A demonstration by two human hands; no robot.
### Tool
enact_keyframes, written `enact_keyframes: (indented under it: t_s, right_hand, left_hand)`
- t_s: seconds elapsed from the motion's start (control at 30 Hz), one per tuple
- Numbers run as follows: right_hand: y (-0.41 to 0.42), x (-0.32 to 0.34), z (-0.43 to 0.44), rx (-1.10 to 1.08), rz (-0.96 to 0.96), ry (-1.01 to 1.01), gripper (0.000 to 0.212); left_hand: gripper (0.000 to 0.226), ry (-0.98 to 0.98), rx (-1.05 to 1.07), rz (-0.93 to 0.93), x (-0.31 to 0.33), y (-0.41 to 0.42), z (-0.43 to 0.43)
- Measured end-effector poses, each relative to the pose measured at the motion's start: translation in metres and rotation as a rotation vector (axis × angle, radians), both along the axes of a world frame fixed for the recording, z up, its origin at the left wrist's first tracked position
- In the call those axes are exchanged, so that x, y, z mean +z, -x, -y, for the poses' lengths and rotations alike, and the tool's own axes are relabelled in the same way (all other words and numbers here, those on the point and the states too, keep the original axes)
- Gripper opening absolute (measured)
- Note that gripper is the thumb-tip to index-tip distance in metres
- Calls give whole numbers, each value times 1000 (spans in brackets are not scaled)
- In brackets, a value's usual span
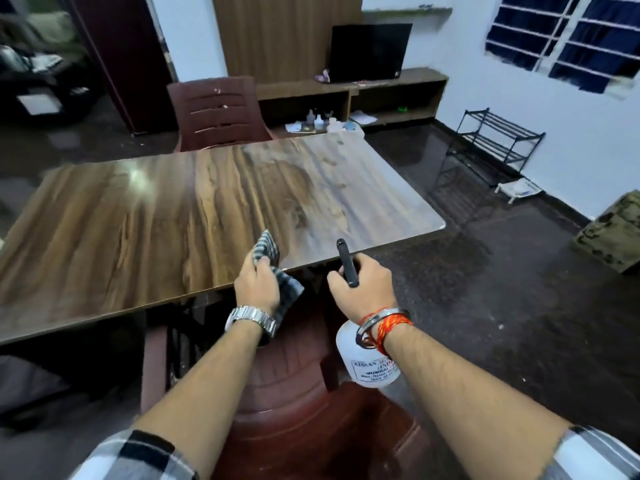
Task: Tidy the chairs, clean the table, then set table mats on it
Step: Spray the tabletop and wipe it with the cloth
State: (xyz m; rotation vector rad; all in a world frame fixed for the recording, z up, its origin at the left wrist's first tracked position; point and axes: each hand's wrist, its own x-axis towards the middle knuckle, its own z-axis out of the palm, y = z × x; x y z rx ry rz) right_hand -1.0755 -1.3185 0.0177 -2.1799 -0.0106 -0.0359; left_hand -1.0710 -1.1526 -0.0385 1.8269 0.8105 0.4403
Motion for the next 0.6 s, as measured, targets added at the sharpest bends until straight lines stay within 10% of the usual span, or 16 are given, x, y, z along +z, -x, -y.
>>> enact_keyframes:
  t_s: [0.6]
  right_hand:
    - [-210,-26,75,364,-170,83,18]
  left_hand:
    - [51,-13,283,-112,-47,-160,91]
